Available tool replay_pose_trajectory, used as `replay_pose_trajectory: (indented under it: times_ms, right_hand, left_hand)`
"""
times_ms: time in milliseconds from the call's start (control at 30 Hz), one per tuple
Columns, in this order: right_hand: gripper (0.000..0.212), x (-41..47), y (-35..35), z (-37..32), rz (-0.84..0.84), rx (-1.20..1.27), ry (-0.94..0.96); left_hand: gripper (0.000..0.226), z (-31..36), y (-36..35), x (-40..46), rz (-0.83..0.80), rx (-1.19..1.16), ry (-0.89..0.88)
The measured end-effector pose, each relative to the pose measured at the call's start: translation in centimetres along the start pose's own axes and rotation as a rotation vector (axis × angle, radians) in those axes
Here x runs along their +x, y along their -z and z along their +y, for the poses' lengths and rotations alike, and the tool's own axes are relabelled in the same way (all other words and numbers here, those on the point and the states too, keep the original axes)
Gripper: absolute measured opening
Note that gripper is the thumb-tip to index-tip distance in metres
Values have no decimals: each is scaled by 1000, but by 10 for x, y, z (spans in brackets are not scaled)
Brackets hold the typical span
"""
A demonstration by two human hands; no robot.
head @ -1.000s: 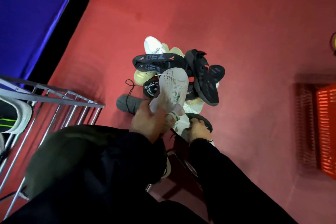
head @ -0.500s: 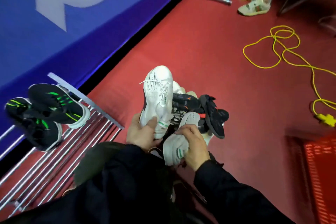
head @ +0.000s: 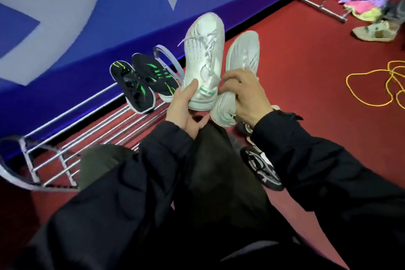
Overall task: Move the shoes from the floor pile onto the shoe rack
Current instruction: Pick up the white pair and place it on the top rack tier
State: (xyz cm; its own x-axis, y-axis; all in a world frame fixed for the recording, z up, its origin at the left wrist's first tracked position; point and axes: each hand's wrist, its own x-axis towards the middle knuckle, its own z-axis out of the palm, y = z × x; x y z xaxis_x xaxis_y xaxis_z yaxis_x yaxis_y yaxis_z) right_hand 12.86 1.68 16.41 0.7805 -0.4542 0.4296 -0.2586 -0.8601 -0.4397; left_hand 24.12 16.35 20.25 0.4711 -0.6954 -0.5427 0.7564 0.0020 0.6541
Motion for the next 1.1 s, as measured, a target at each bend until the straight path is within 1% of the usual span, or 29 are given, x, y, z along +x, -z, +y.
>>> replay_pose_trajectory:
  times_ms: [33,100,167,233,267,300,333,367,400,433,467,500,533,567,600,633,667,700,733,800,867,933,967,1033,1100]
  right_hand:
    - [19,10,0,-12,27,30,38]
    - [16,30,1,-41,79,157,76]
    - [17,49,1,-74,63,348,73]
    - [31,64,-4,-112,-23,516,56]
    - [44,68,-10,-131,-85,537,57]
    - [59,71,-19,-149,-125,493,64]
    - [73,74,-27,-165,-132,393,68]
    - [82,77,-36,-179,-110,279,53]
    - [87,78,-44,-192,-91,210,6]
    - [89,78,-51,-203,-130,236,-88]
    - [90,77,-59,-211,-233,364,-213]
    - [86,77,-68,-218,-376,542,-346]
    - [74,75,-79,-224,-526,710,-469]
    - [55,75,-91,-231,-637,832,-560]
    - [38,74,-104,-236,-678,877,-601]
    - [27,72,-116,-242,-672,885,-602]
    - [25,71,-126,-247,-643,863,-590]
    - [28,71,-136,-252,-611,820,-567]
    - [30,69,-146,-255,-597,776,-540]
    - [33,64,-169,-258,-626,722,-491]
    - [35,58,-190,-261,-677,710,-485]
    - [39,52,-211,-267,-717,623,-472]
    - [42,50,-222,-270,-728,571,-458]
    - [48,47,-241,-279,-743,494,-450]
    - [52,48,-257,-287,-778,439,-445]
  left_hand:
    - [62,8,8,-6,-47,-34,14]
    - [60,22,28,-16,-148,-151,38]
    - [58,33,46,-25,-256,-285,8]
    - [57,42,61,-35,-332,-394,-108]
    - [54,46,69,-39,-341,-429,-172]
    - [53,51,77,-44,-328,-445,-213]
    - [55,57,88,-49,-321,-450,-239]
    - [58,63,100,-54,-301,-450,-266]
    - [60,68,114,-58,-292,-457,-302]
    - [61,73,126,-64,-281,-470,-336]
    - [63,79,139,-67,-249,-485,-363]
    - [65,83,149,-72,-208,-509,-385]
    - [66,88,159,-76,-176,-524,-404]
    - [66,92,167,-81,-136,-528,-435]
    - [62,96,177,-85,-79,-514,-469]
    - [54,98,188,-87,-2,-513,-510]
    - [44,101,199,-90,70,-497,-558]
    - [36,102,211,-92,170,-469,-613]
    - [31,104,220,-96,233,-444,-665]
    - [35,104,243,-103,368,-447,-712]
    - [33,96,263,-107,477,-430,-685]
    - [35,85,281,-106,601,-408,-659]
    - [31,82,290,-105,657,-408,-660]
    - [26,82,301,-106,723,-401,-670]
    - [35,85,307,-107,734,-390,-675]
